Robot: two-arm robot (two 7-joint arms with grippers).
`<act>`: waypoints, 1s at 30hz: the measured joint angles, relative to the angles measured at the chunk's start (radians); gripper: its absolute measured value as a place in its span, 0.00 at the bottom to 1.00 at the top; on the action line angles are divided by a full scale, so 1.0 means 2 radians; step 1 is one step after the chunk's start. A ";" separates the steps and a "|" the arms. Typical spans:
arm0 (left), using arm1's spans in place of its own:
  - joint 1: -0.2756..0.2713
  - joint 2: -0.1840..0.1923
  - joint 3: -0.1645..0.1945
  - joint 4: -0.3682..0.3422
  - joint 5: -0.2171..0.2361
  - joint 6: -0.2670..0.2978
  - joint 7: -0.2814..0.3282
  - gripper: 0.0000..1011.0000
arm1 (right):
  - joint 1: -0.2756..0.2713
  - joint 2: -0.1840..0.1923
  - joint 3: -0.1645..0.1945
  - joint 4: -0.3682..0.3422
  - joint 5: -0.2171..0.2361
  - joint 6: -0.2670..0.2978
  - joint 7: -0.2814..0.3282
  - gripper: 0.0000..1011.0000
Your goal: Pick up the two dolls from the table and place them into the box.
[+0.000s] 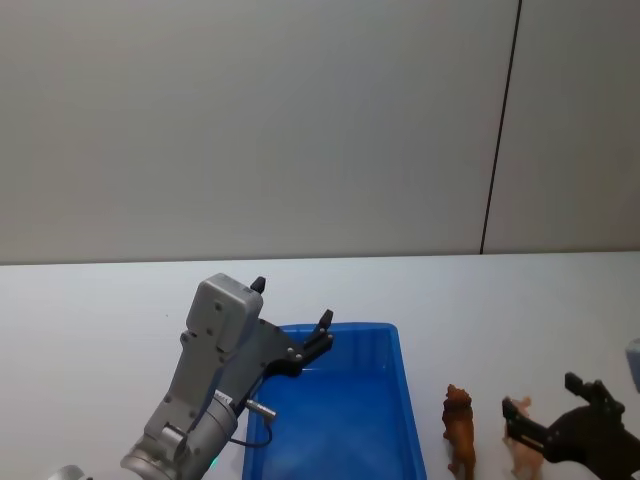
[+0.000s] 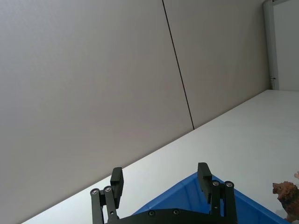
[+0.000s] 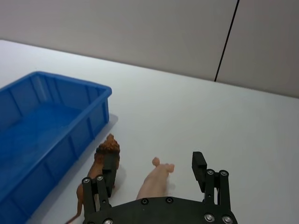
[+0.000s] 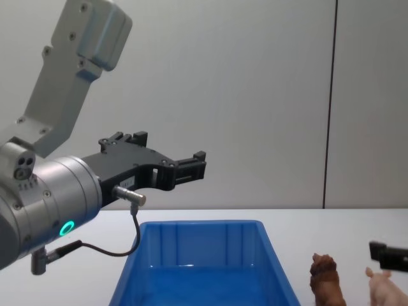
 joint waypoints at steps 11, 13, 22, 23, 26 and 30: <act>0.000 0.000 0.000 0.000 0.000 0.000 0.000 0.99 | 0.000 -0.004 -0.006 0.015 -0.007 0.030 0.006 0.99; 0.000 0.000 0.000 0.000 0.000 0.000 0.000 0.99 | 0.001 -0.005 -0.007 0.018 -0.007 0.036 0.007 0.99; 0.000 0.000 0.000 0.000 0.000 0.000 0.000 0.99 | 0.006 -0.012 -0.011 0.031 -0.007 0.057 0.011 0.93; 0.000 0.000 0.000 0.000 0.000 0.000 0.000 0.99 | 0.007 -0.013 -0.011 0.034 -0.006 0.061 0.011 0.89; 0.000 0.000 0.000 0.000 0.000 0.000 0.000 0.99 | 0.009 -0.015 -0.012 0.039 -0.005 0.068 0.012 0.80; 0.000 0.000 0.000 0.000 0.000 0.000 0.000 0.99 | 0.013 -0.018 -0.013 0.047 -0.002 0.075 0.012 0.70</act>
